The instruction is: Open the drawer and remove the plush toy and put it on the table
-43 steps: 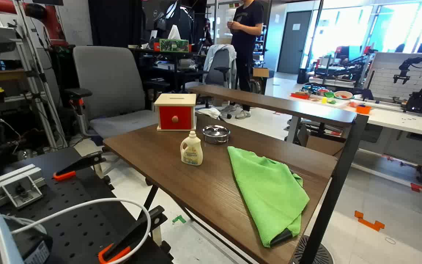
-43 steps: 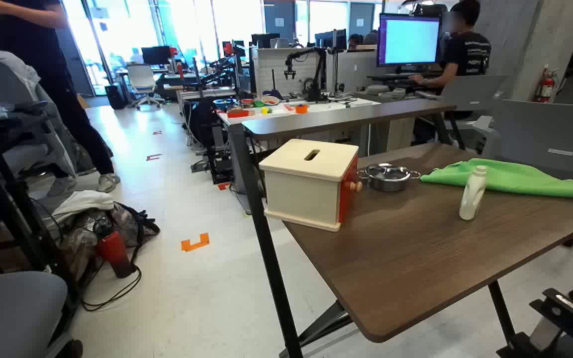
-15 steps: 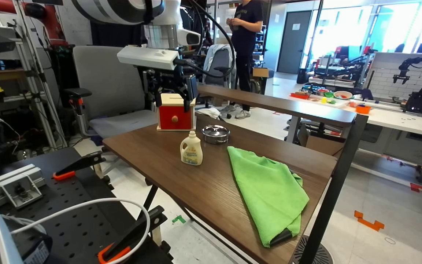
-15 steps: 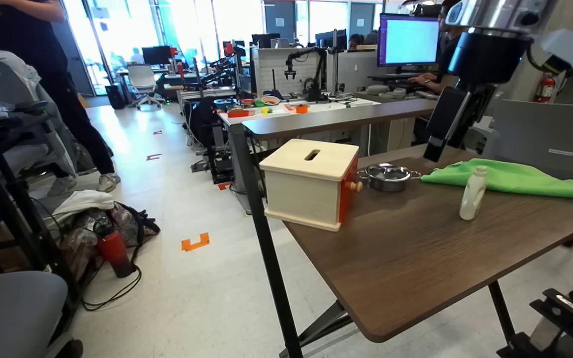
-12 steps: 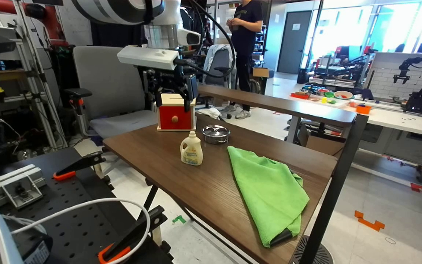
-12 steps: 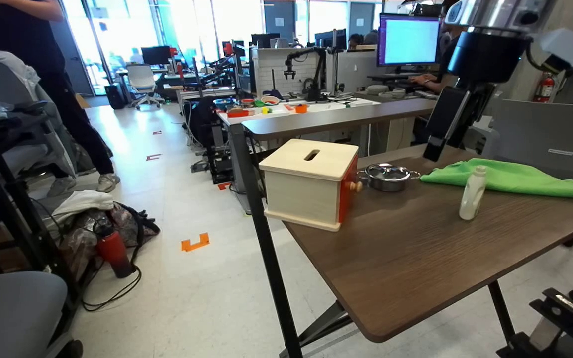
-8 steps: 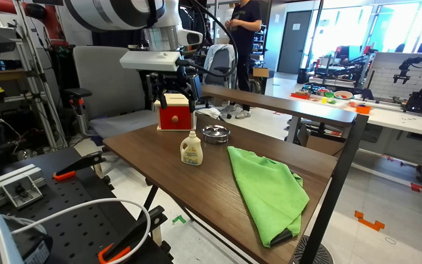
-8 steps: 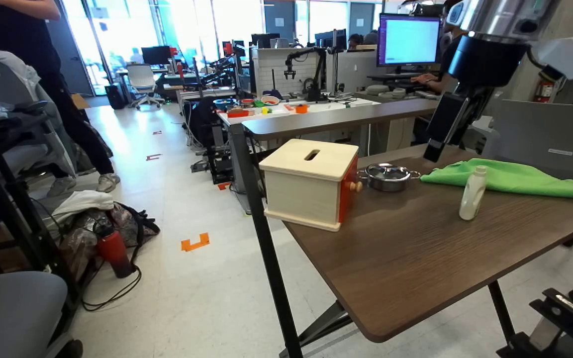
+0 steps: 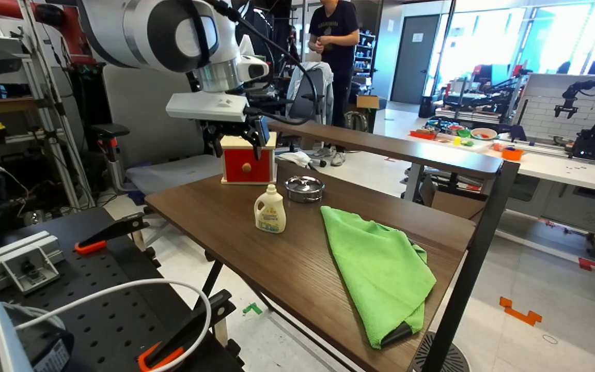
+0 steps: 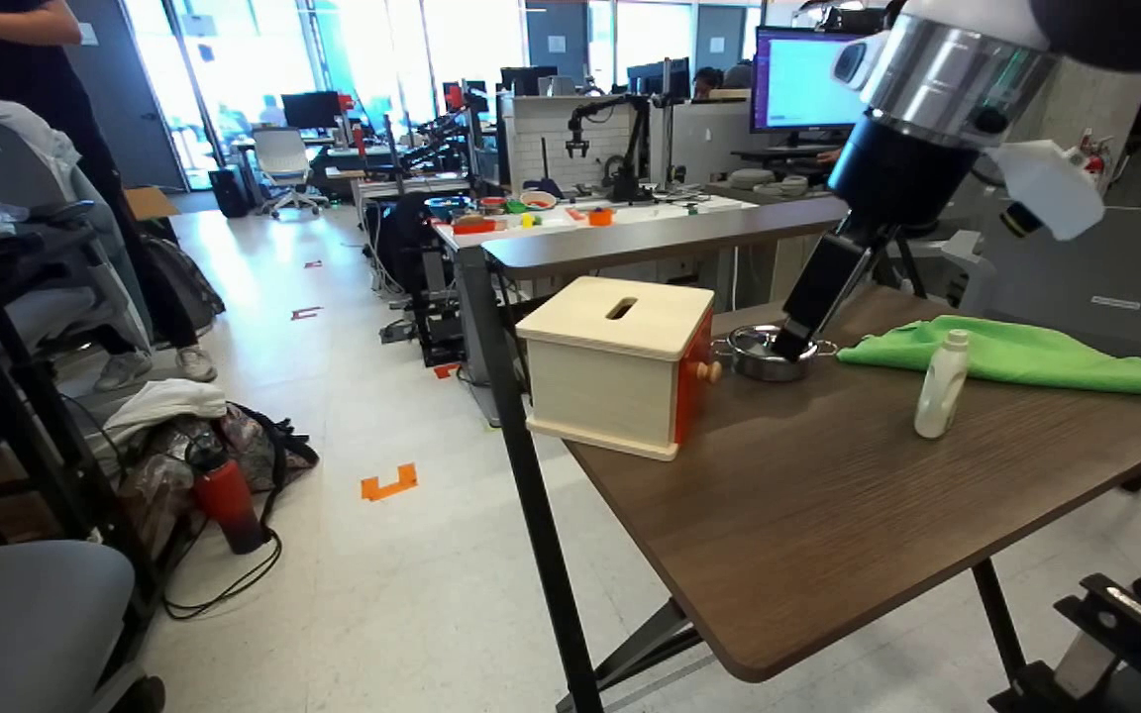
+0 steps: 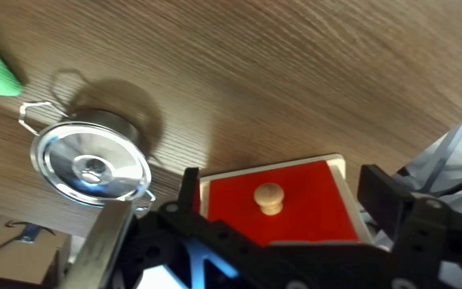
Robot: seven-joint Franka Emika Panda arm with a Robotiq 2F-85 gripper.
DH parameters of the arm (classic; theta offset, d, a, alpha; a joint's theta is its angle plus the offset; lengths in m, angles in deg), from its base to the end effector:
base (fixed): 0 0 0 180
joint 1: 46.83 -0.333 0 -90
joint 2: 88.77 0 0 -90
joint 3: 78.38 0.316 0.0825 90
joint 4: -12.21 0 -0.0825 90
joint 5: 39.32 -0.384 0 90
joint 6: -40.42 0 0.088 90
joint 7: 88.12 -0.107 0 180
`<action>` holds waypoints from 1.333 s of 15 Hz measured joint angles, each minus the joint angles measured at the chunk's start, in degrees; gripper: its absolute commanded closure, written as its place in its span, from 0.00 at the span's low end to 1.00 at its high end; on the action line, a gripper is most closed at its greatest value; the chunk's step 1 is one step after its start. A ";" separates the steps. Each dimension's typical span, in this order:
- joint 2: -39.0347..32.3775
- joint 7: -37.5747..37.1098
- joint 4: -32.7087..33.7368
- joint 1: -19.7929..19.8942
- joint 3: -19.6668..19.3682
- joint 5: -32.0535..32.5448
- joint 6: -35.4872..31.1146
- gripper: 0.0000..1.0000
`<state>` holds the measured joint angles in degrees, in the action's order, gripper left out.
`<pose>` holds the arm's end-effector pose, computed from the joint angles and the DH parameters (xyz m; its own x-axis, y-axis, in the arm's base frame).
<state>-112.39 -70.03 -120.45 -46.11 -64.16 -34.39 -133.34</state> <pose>0.5327 0.1365 0.2028 0.7784 0.5398 0.3204 0.5586 -0.8285 0.0386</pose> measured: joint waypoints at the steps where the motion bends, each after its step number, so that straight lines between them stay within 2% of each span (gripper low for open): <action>1: -1.57 2.77 0.72 2.58 3.45 -0.02 0.00 0.00; 3: -4.95 9.09 2.66 7.79 9.36 0.29 0.16 0.00; 6: -9.75 19.46 6.36 15.26 16.01 1.64 1.88 0.00; 8: -12.47 26.65 8.96 19.40 19.35 1.85 4.35 0.00; 10: -14.36 32.25 11.25 21.66 20.94 1.77 7.10 0.00; 13: -15.75 36.68 13.17 22.14 21.07 1.35 9.33 0.00; 15: -16.09 37.06 13.73 21.57 20.30 1.23 9.38 0.00; 20: -16.11 34.89 15.19 17.20 15.40 -0.15 6.85 0.00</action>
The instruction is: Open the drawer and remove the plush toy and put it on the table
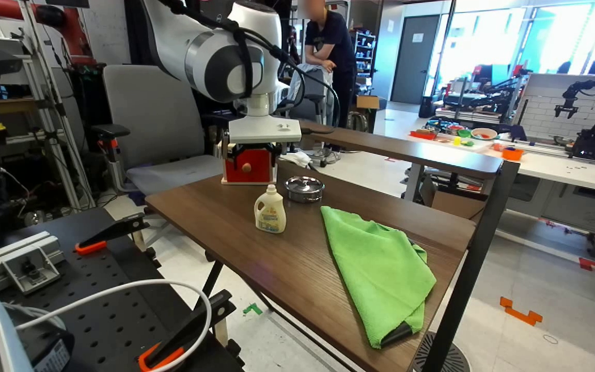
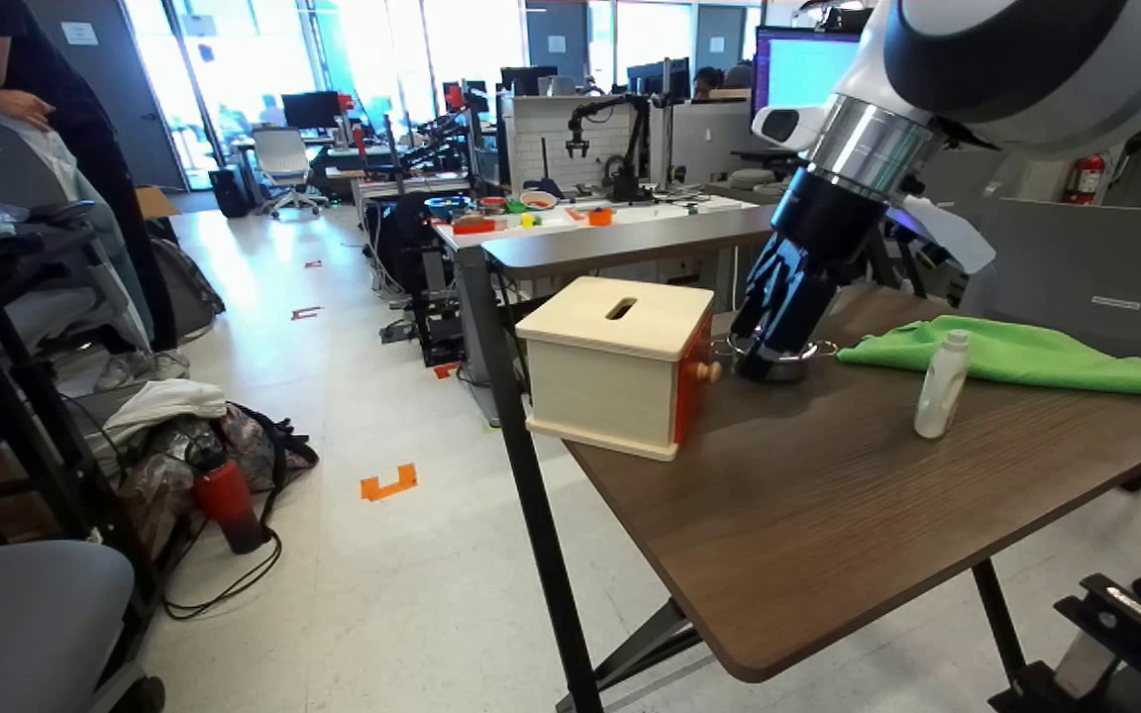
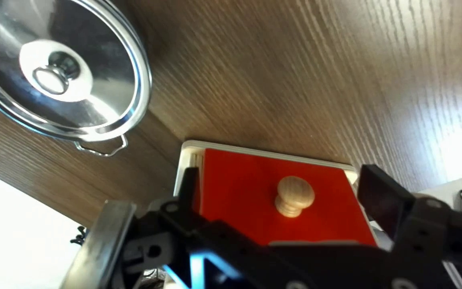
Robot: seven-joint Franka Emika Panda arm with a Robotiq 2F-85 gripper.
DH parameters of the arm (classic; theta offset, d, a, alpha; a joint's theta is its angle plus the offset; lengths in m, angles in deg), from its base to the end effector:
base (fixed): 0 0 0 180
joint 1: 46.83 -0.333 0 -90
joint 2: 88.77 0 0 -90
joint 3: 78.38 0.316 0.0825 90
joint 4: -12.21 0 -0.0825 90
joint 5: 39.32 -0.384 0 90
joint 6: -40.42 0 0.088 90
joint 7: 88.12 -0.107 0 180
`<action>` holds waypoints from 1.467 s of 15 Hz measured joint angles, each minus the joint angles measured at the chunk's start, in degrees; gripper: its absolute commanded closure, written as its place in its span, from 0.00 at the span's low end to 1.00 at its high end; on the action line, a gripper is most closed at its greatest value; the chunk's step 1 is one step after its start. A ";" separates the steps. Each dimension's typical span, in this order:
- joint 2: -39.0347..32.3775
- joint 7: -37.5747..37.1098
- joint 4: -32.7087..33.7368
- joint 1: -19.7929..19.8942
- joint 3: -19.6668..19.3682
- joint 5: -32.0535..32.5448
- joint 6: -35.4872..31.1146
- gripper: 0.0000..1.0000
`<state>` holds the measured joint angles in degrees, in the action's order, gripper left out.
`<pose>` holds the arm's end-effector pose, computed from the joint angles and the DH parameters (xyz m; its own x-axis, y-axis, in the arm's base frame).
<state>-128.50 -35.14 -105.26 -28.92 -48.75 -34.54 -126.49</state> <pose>0.5994 0.1226 0.1623 0.4450 0.8146 0.3719 0.8715 -0.4894 0.0292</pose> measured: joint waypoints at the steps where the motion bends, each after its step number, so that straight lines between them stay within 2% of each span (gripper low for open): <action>1: 0.00 -1.29 0.28 -1.28 -1.33 -0.09 -0.85 0.00; 6: -0.08 -9.29 1.03 -7.65 -6.88 -0.05 -3.55 0.00; 13: -0.20 -16.69 1.80 -12.71 -10.09 0.64 -3.83 0.00; 15: -0.43 -18.01 2.30 -13.47 -10.86 0.71 -3.84 0.16; 16: -0.66 -18.61 2.62 -13.77 -11.22 0.75 -3.85 0.35; 22: -1.78 -21.73 3.41 -14.88 -11.61 1.07 -3.88 0.81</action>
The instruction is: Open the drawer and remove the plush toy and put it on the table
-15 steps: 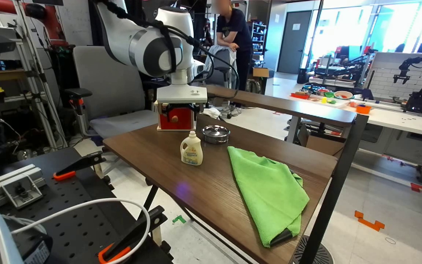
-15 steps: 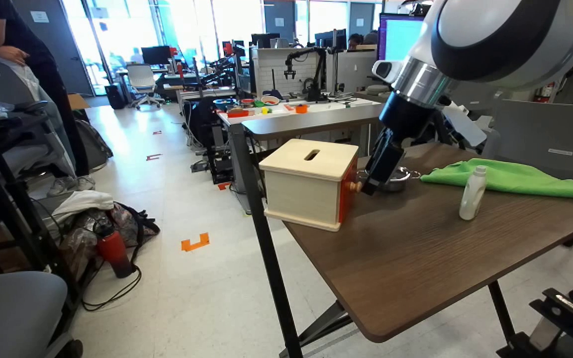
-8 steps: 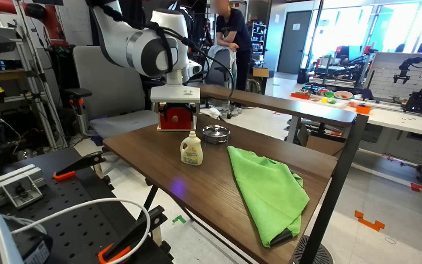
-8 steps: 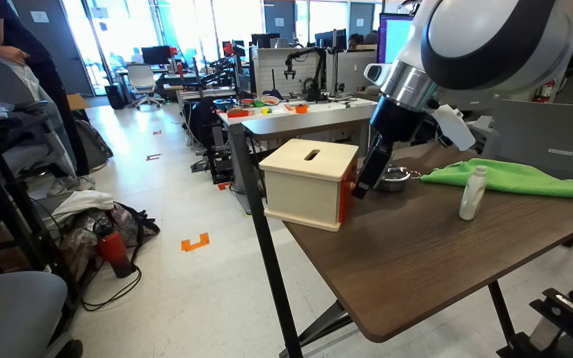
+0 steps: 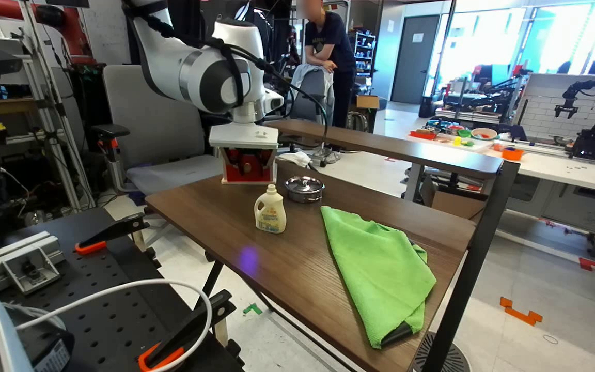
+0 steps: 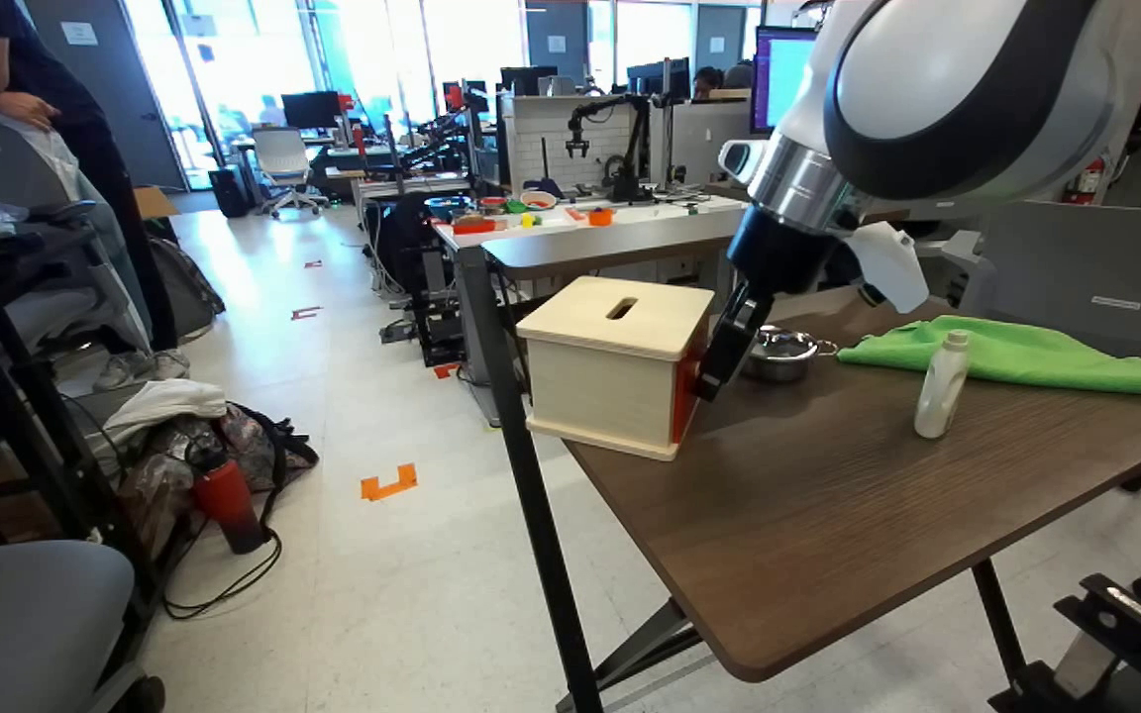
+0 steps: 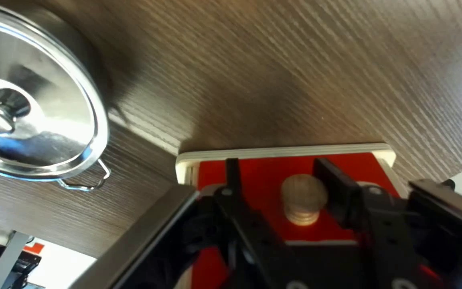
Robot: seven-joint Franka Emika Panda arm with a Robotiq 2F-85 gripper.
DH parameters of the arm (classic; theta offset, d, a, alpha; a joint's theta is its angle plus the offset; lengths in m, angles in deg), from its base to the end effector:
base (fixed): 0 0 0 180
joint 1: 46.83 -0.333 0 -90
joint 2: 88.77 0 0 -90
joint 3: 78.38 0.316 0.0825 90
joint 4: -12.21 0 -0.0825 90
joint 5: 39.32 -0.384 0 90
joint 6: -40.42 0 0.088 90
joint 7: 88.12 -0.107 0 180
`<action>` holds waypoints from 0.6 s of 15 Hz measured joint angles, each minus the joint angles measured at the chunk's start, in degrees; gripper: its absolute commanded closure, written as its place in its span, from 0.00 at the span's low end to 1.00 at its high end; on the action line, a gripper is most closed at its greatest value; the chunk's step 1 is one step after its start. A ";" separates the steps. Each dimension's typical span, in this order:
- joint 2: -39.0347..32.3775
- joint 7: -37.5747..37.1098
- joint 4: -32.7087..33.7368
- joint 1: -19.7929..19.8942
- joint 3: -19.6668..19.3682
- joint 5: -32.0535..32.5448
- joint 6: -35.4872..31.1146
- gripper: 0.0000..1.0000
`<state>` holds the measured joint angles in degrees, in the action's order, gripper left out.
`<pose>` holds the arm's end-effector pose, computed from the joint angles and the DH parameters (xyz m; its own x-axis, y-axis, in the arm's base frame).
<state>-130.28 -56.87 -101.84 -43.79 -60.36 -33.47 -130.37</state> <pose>0.6035 0.1619 0.1403 0.6537 0.6767 0.3388 0.7146 -0.6993 0.0179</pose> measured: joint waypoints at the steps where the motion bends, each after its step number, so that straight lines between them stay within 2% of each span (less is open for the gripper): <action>1: -0.04 -0.46 -0.04 -0.26 0.01 0.22 0.00 0.87; 2: -0.10 -0.90 -0.04 -0.51 0.02 0.45 0.00 0.96; 3: -0.19 -1.28 -0.03 -0.70 0.07 0.66 0.00 0.97; 4: -0.30 -1.66 0.05 -0.81 0.04 0.85 -0.05 0.94; 6: -0.59 -1.88 0.26 -0.81 0.01 1.23 -0.06 1.00; 9: -1.29 -2.16 0.32 -0.81 -0.20 1.79 -0.14 0.99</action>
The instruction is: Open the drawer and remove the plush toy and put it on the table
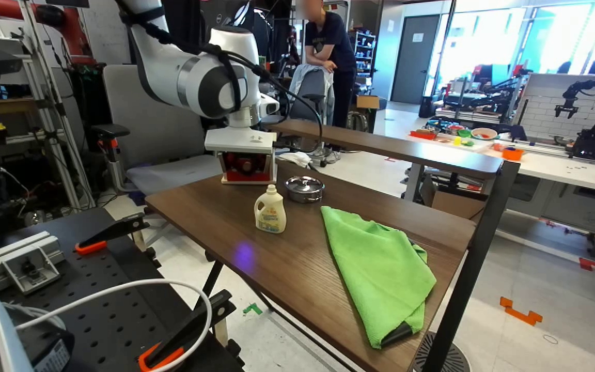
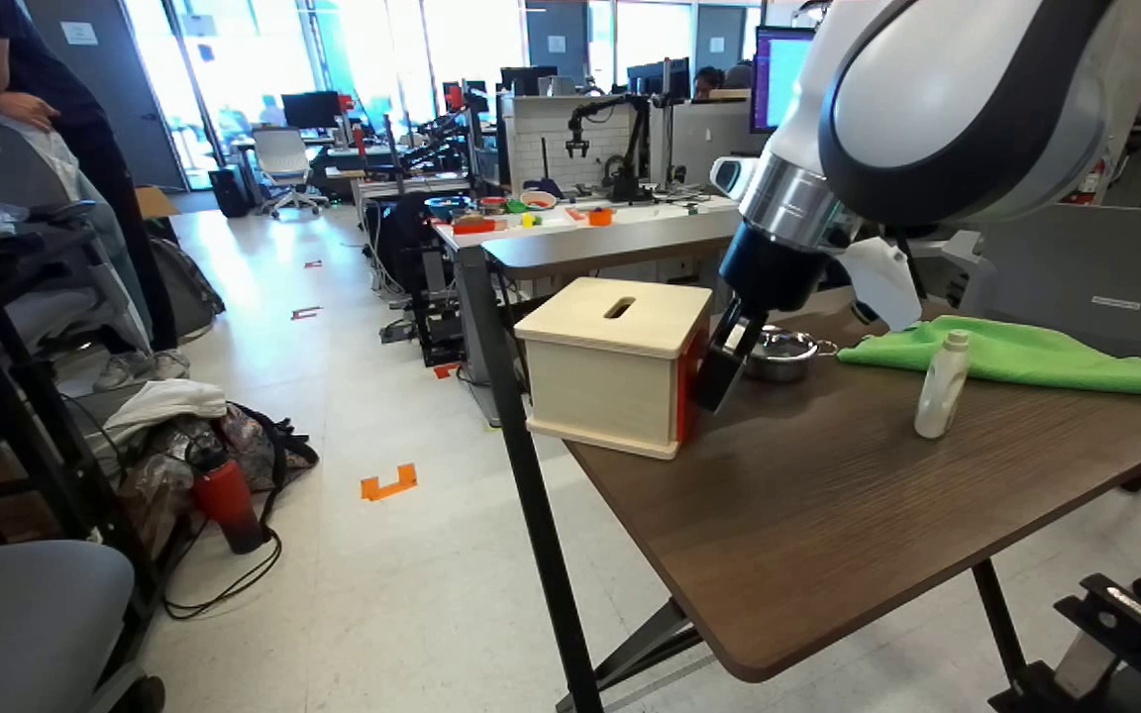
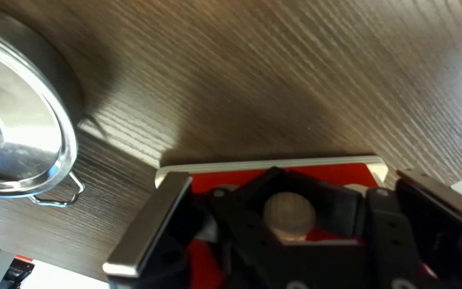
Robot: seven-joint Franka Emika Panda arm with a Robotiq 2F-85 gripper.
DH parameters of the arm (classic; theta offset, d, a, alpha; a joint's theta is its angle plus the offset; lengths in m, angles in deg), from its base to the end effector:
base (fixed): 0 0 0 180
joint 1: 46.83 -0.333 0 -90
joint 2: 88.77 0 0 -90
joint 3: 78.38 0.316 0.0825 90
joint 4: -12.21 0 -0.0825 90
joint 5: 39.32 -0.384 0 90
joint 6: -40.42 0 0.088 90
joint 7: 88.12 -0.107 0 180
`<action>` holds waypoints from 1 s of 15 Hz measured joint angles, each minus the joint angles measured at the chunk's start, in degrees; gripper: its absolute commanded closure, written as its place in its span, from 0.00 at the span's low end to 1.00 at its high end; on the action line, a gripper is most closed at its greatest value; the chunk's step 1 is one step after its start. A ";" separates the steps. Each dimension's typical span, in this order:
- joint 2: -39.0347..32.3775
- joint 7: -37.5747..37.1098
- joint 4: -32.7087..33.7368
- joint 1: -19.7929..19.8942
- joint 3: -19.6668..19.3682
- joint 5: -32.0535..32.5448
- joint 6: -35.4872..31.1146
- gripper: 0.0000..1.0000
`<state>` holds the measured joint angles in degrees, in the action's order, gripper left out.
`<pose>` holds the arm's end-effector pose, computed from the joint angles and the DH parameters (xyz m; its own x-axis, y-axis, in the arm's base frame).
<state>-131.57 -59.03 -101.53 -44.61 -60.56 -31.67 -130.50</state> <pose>0.5987 0.1708 0.1290 0.6572 0.6792 0.3268 0.7165 -0.6975 0.0086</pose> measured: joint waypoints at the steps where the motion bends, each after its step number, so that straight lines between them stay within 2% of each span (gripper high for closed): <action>1: -0.01 0.00 -0.02 0.00 -0.02 0.04 -0.04 0.99; 8: 0.79 -0.01 -1.92 0.00 -0.87 0.58 -0.41 1.00; 15: 4.05 -0.66 -8.67 0.02 -3.78 2.43 -2.78 1.00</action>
<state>-127.52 -59.69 -110.20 -44.59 -64.34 -29.24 -133.28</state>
